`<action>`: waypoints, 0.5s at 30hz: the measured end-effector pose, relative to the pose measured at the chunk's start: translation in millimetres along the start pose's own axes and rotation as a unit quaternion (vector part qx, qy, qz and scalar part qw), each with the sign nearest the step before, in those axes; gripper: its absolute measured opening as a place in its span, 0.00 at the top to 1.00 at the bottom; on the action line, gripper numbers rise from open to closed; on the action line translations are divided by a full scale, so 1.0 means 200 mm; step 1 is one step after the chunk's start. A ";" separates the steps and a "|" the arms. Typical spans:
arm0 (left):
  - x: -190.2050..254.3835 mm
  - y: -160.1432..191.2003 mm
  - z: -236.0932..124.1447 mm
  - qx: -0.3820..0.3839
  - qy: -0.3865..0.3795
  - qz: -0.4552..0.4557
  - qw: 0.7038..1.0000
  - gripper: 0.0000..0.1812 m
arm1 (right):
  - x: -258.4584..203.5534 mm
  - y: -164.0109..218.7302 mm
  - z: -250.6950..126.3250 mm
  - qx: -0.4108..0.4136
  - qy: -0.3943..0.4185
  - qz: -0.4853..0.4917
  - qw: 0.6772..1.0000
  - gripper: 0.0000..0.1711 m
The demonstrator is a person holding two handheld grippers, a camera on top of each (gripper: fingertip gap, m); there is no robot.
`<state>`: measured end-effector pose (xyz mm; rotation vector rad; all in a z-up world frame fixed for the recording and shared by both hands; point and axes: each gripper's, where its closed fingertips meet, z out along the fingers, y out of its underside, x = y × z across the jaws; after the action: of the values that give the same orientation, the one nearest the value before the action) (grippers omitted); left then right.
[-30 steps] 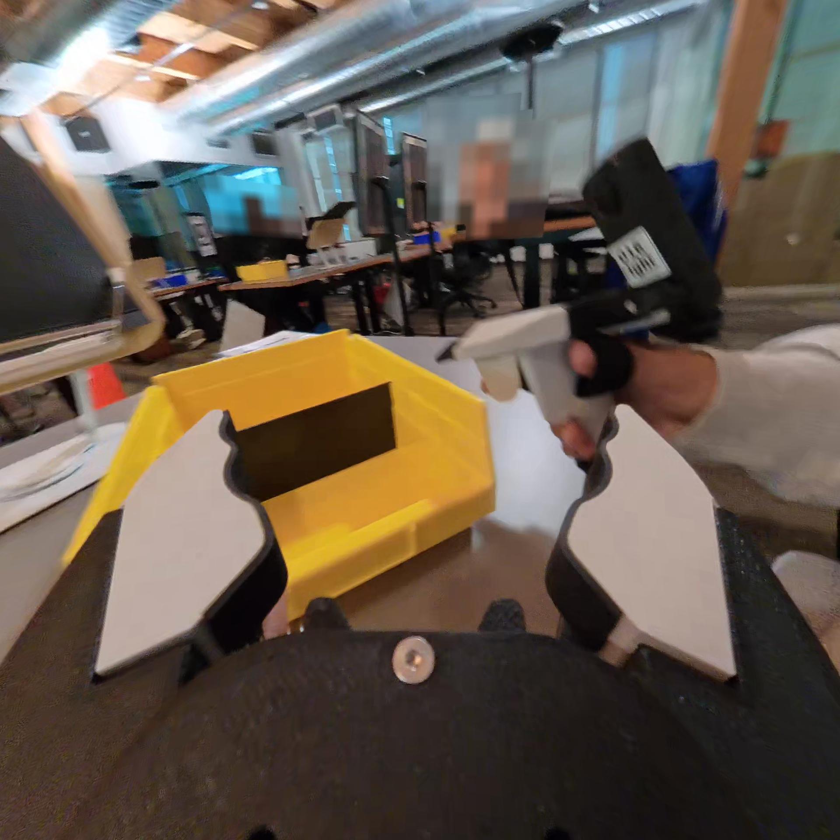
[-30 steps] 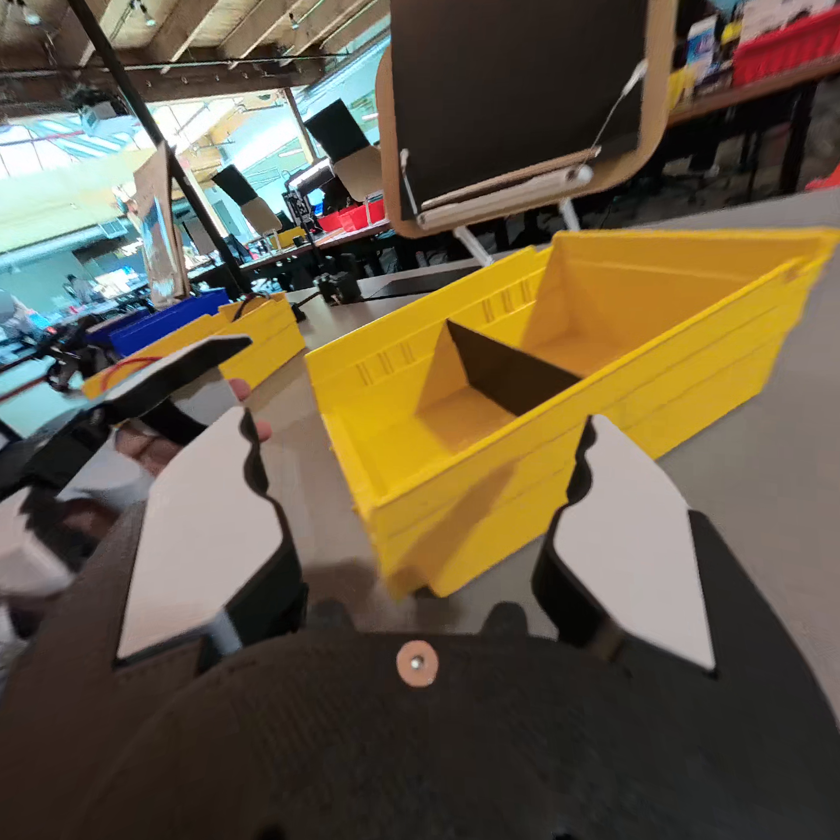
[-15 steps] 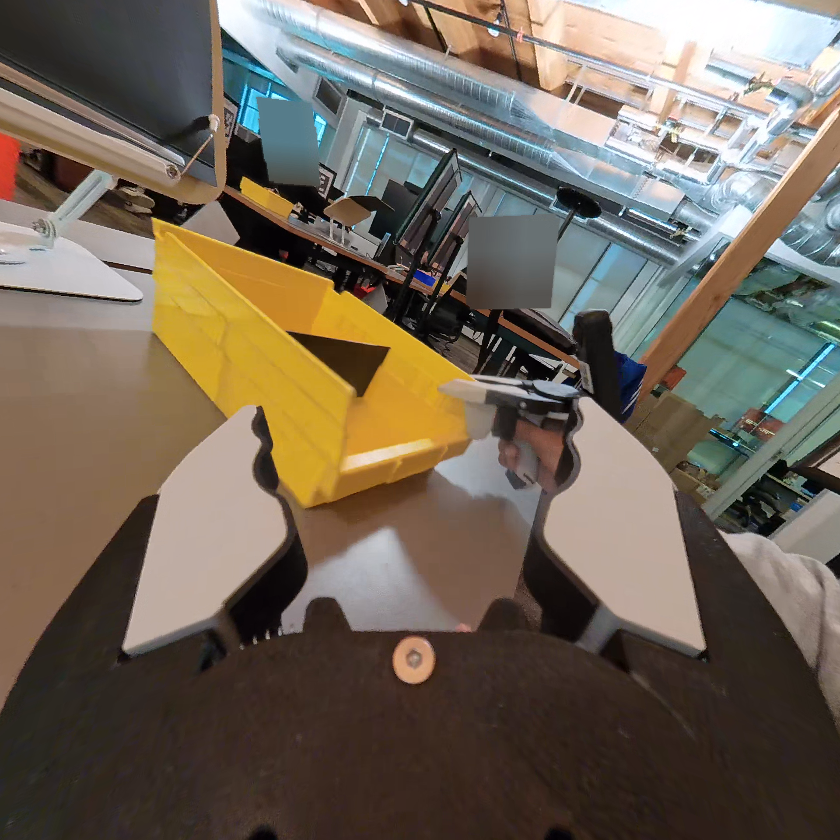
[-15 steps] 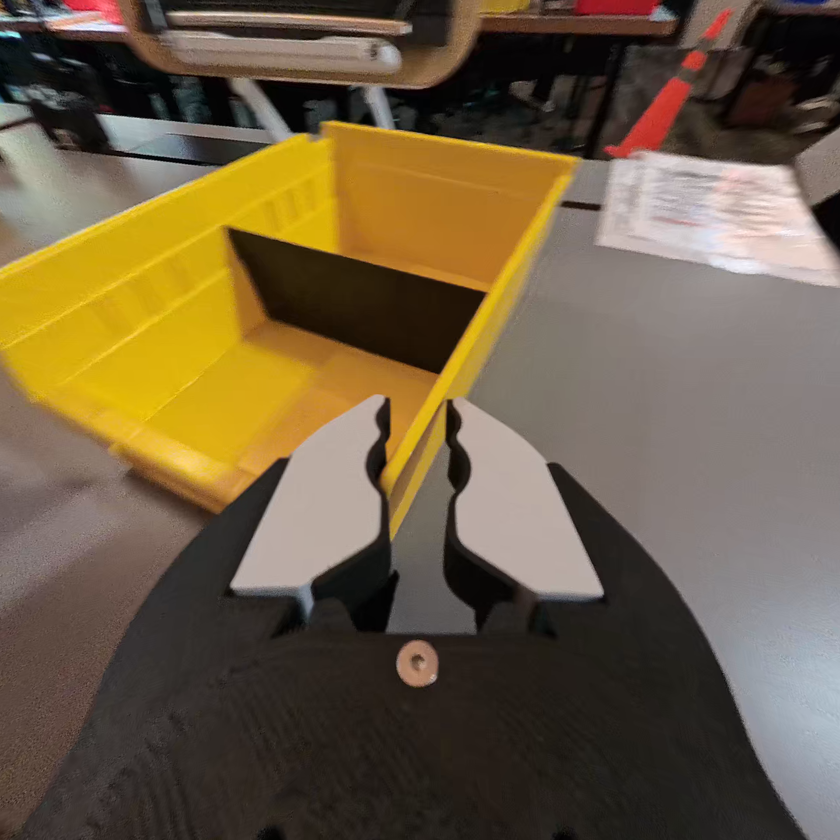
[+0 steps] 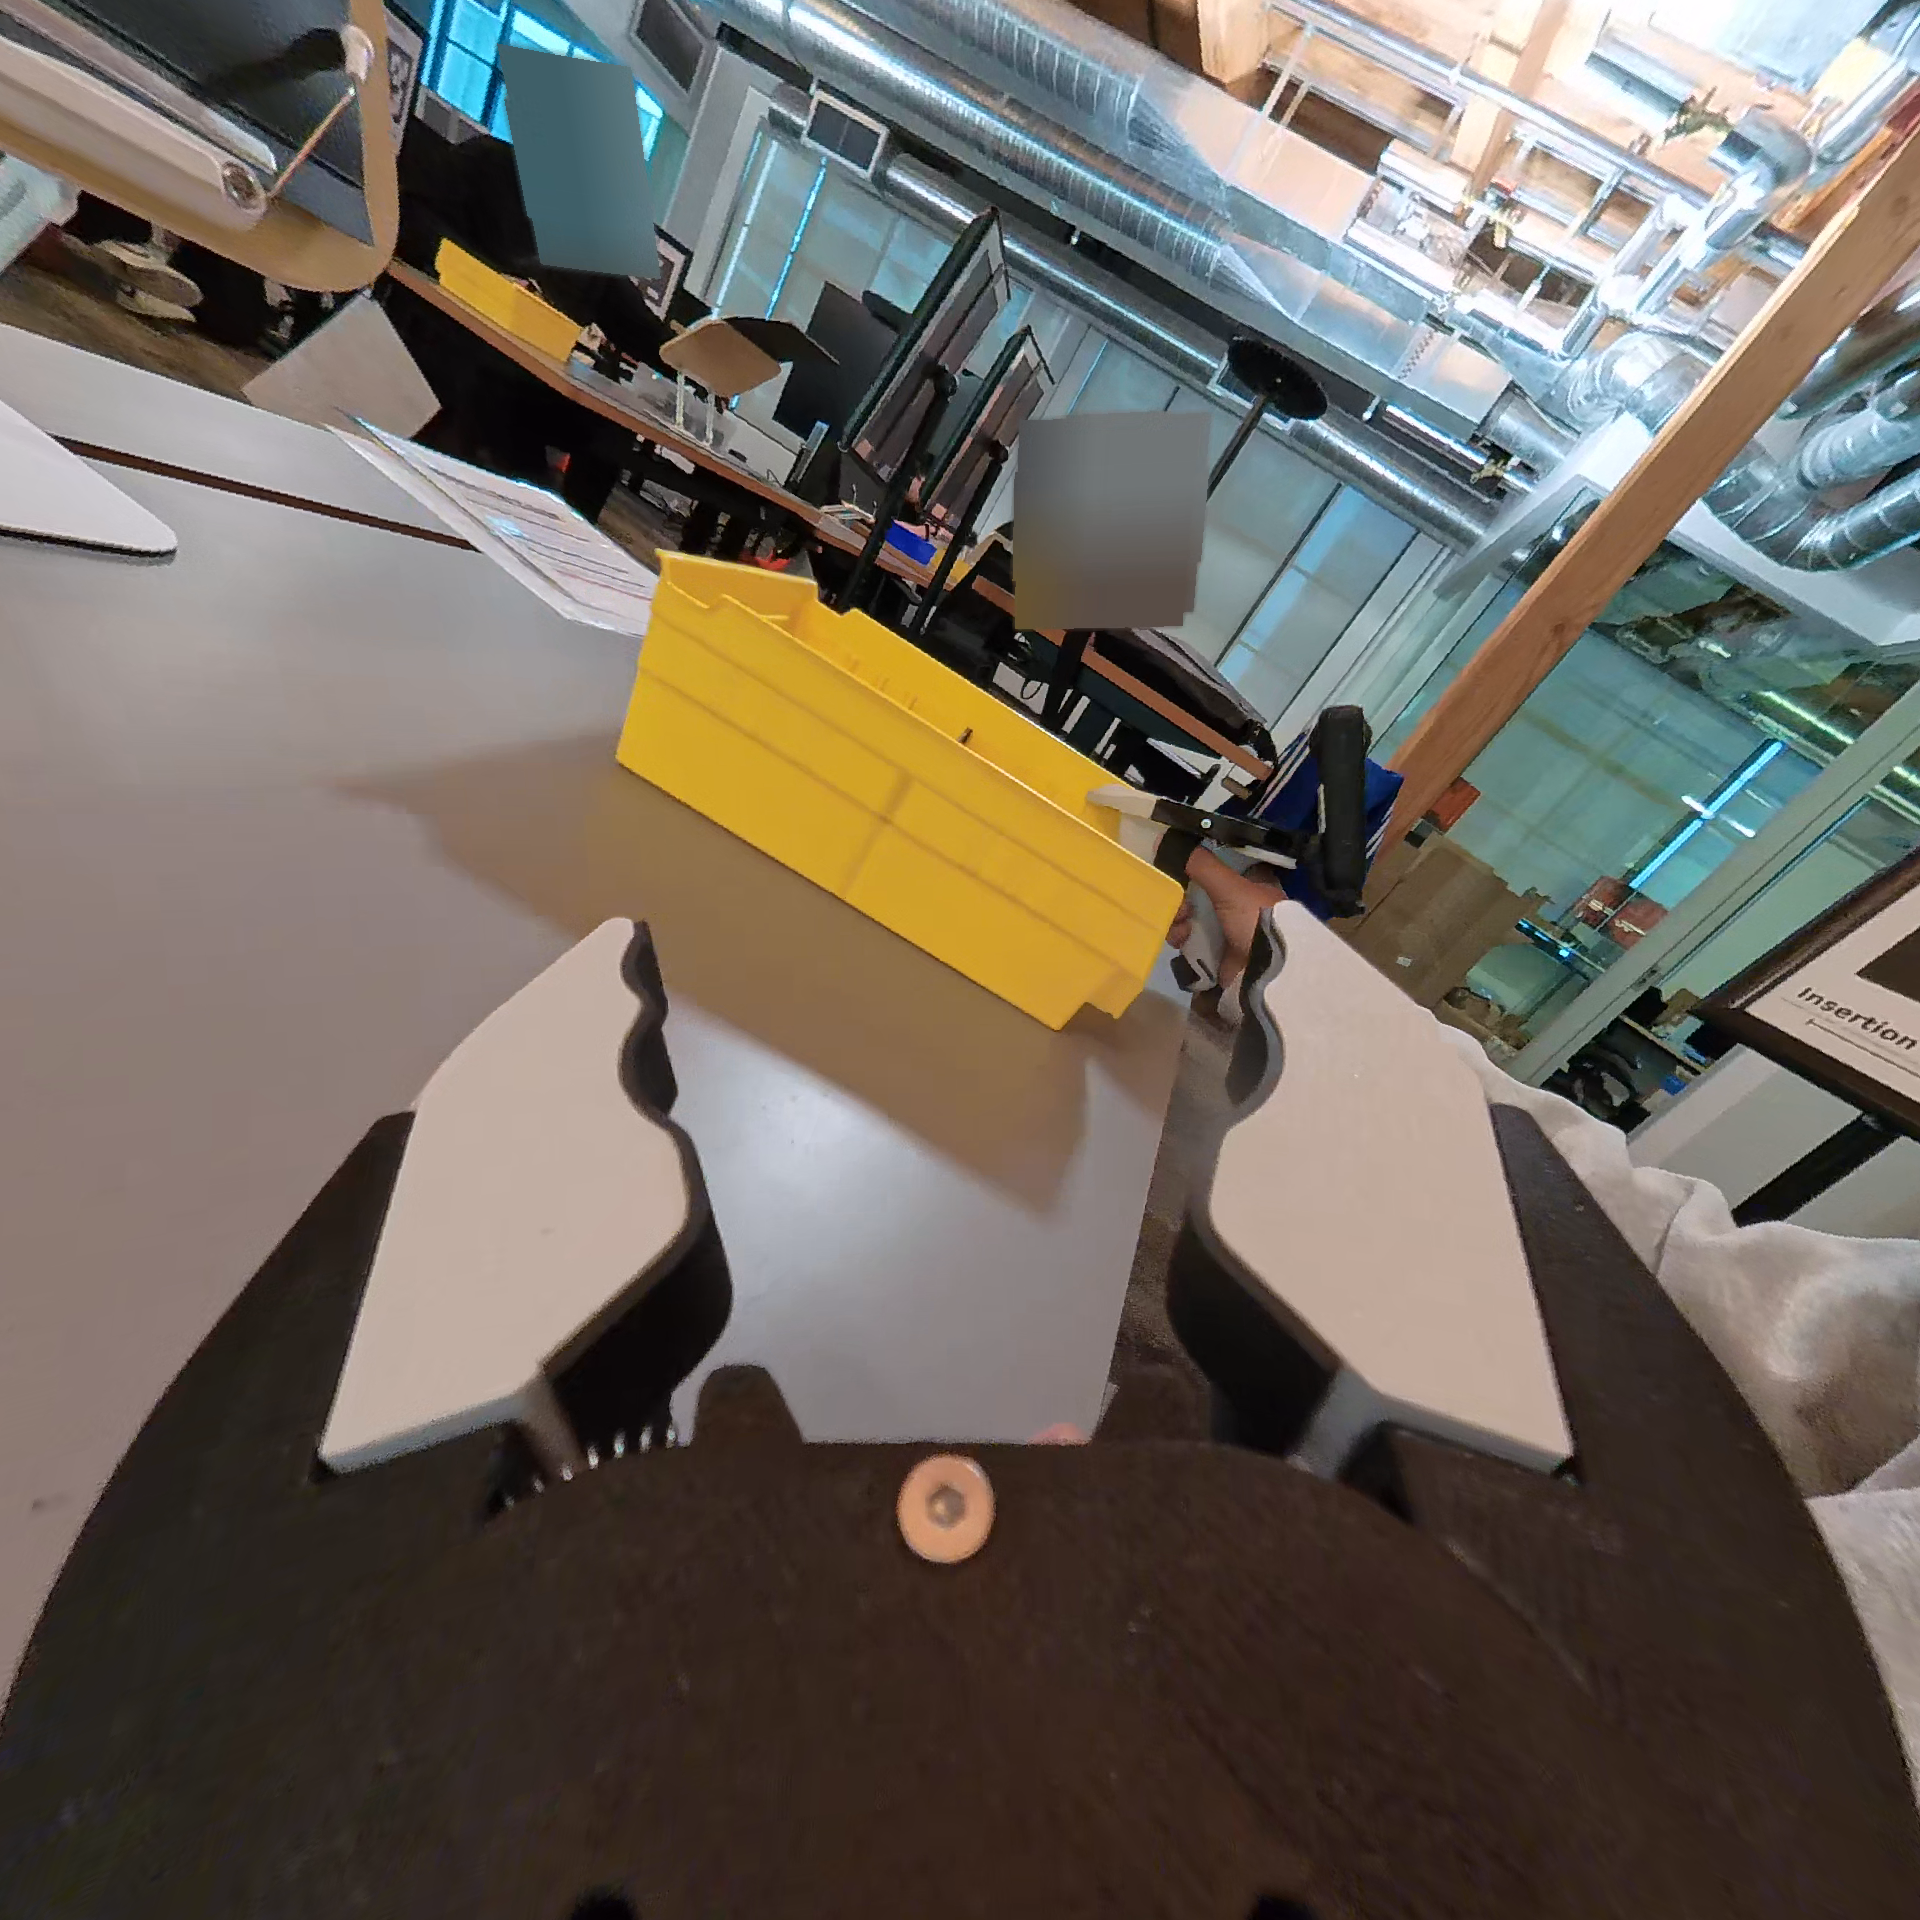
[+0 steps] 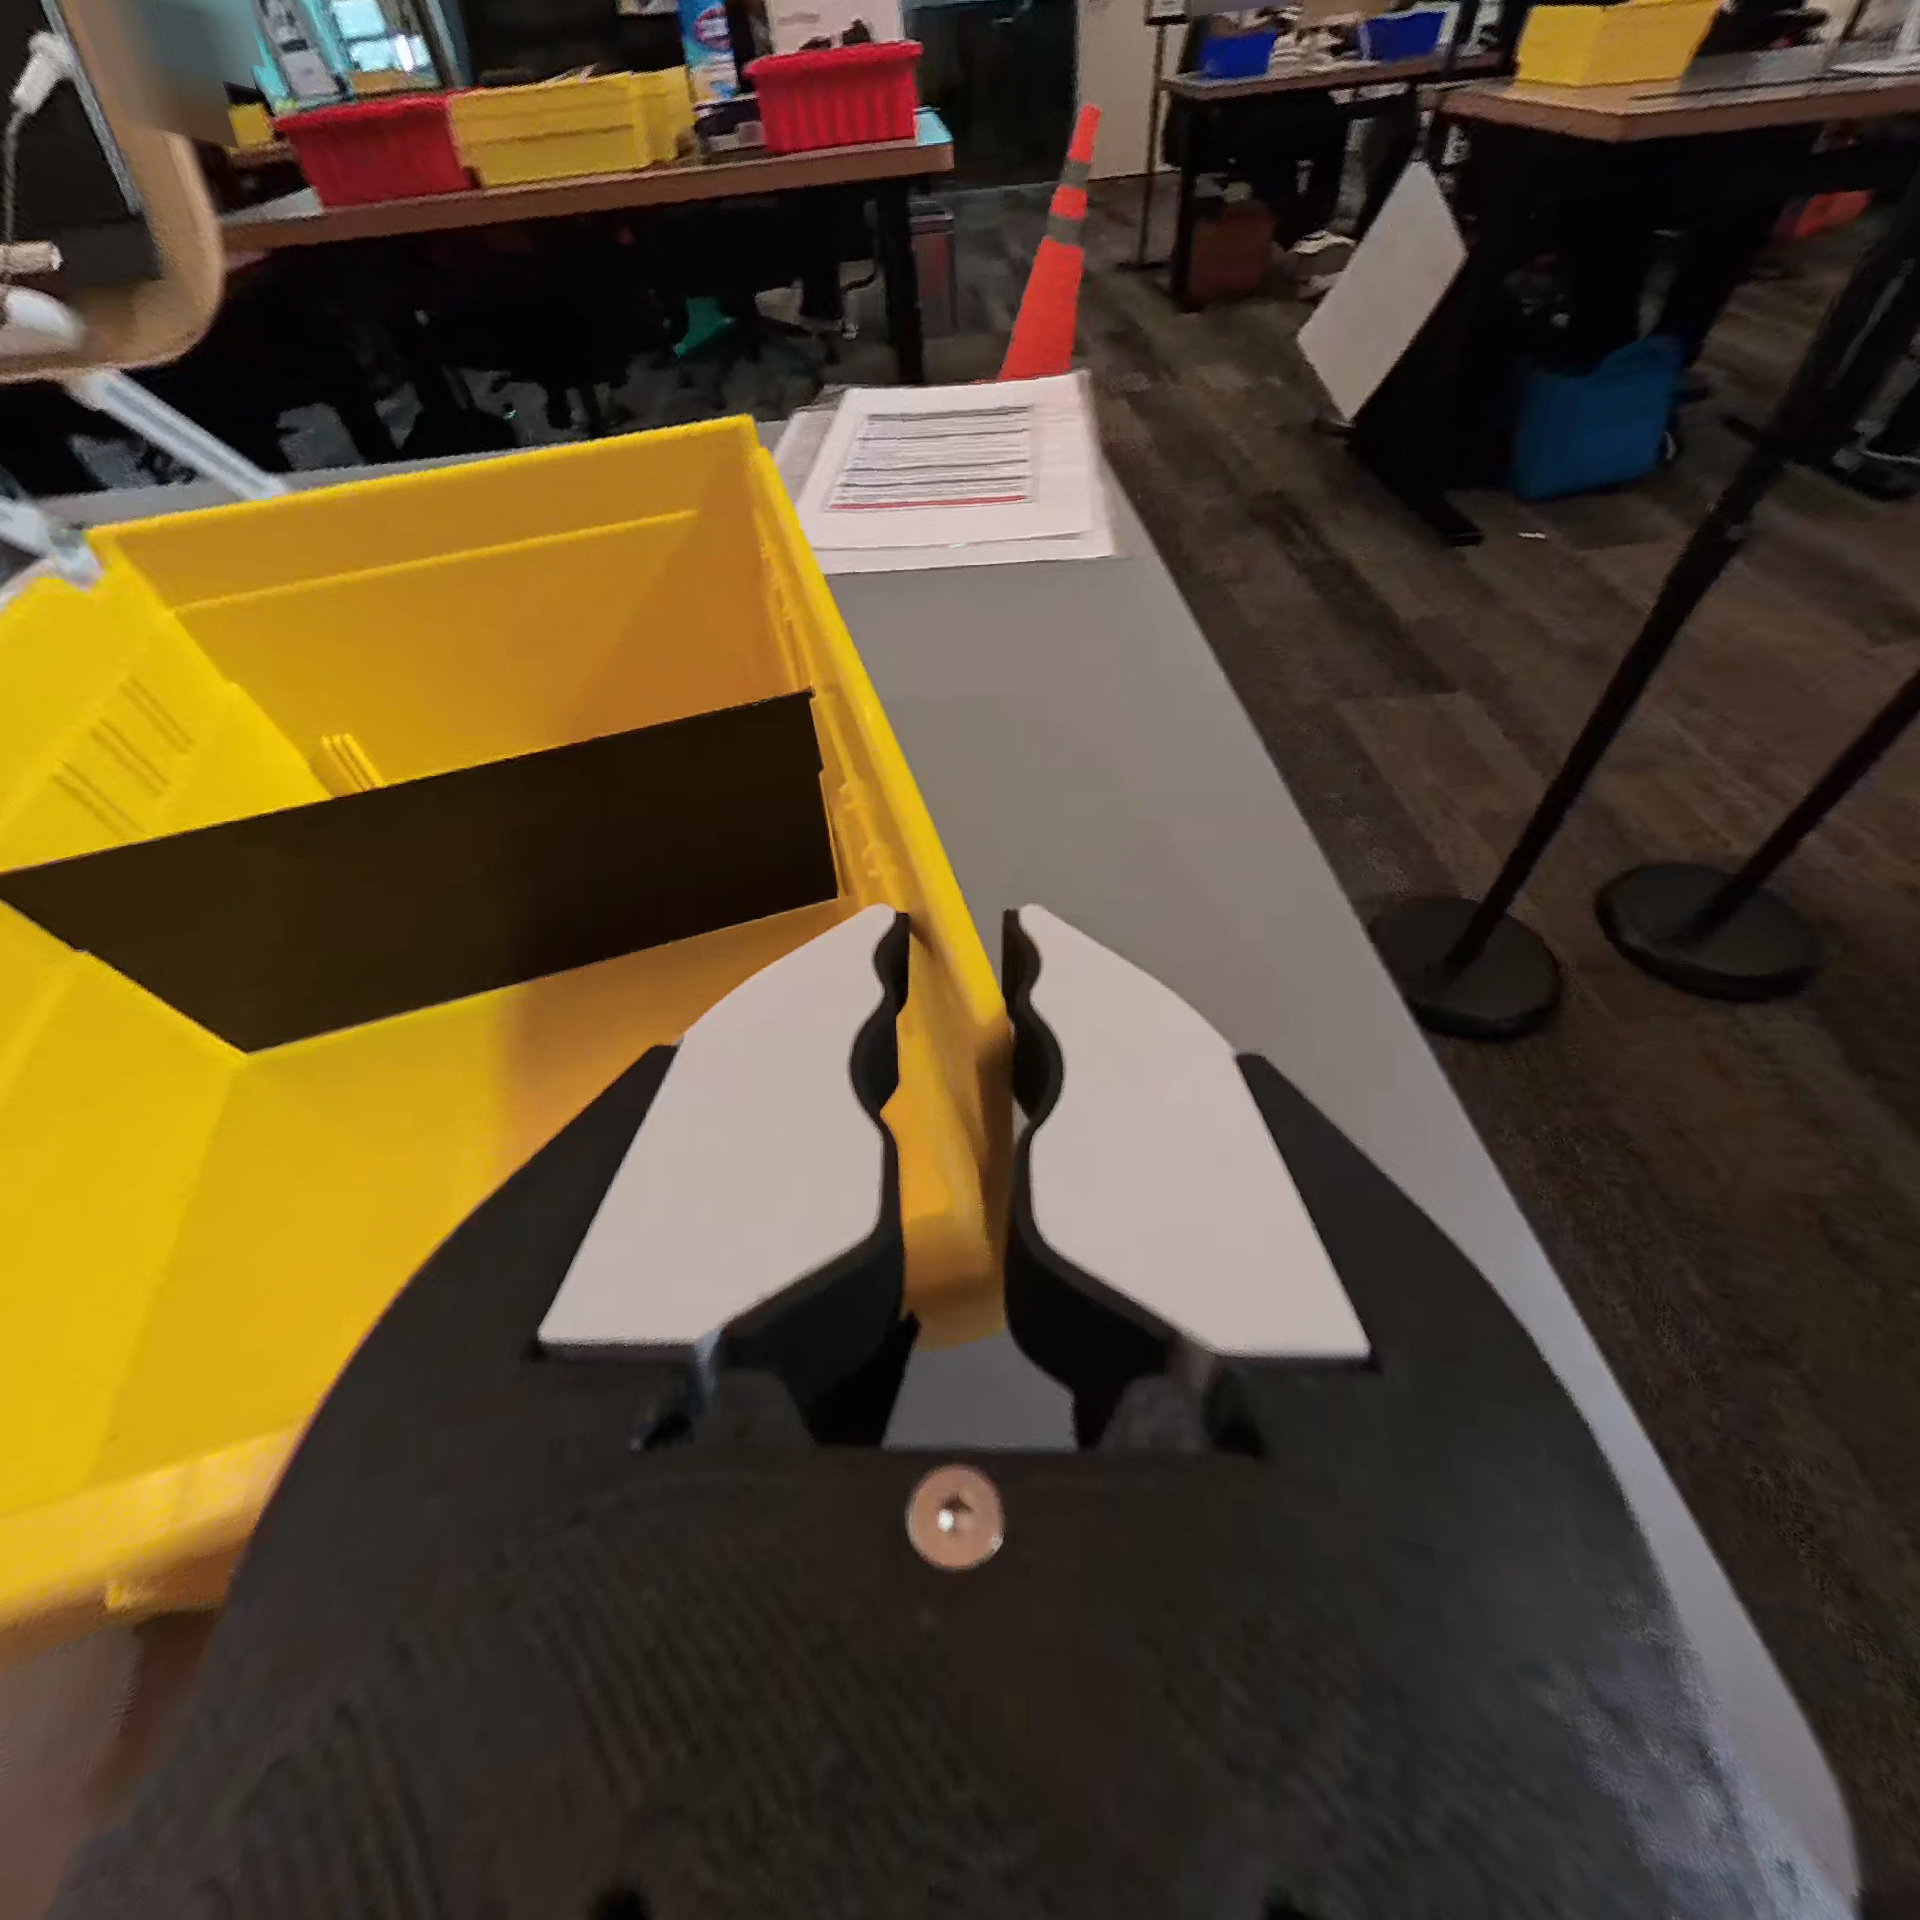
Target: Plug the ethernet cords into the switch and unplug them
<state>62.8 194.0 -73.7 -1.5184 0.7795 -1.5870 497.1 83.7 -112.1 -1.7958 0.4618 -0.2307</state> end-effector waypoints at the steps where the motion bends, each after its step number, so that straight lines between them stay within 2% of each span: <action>1: 0.00 0.00 0.00 -0.001 0.002 -0.005 1.000 0.42 | 0.03 0.00 -0.01 0.006 0.004 0.015 1.000 0.90; 5: -0.02 -0.01 -0.01 0.005 0.006 -0.025 1.000 0.42 | 0.06 0.00 -0.01 0.021 -0.002 0.064 0.998 0.93; 15: -0.03 0.00 -0.01 -0.001 0.010 -0.041 0.999 0.43 | 0.00 0.00 0.00 0.019 -0.008 0.055 0.998 0.95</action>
<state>61.7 198.6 -77.2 -1.5546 0.7390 -1.6641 497.5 84.0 -112.3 -1.7283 0.5399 -0.1461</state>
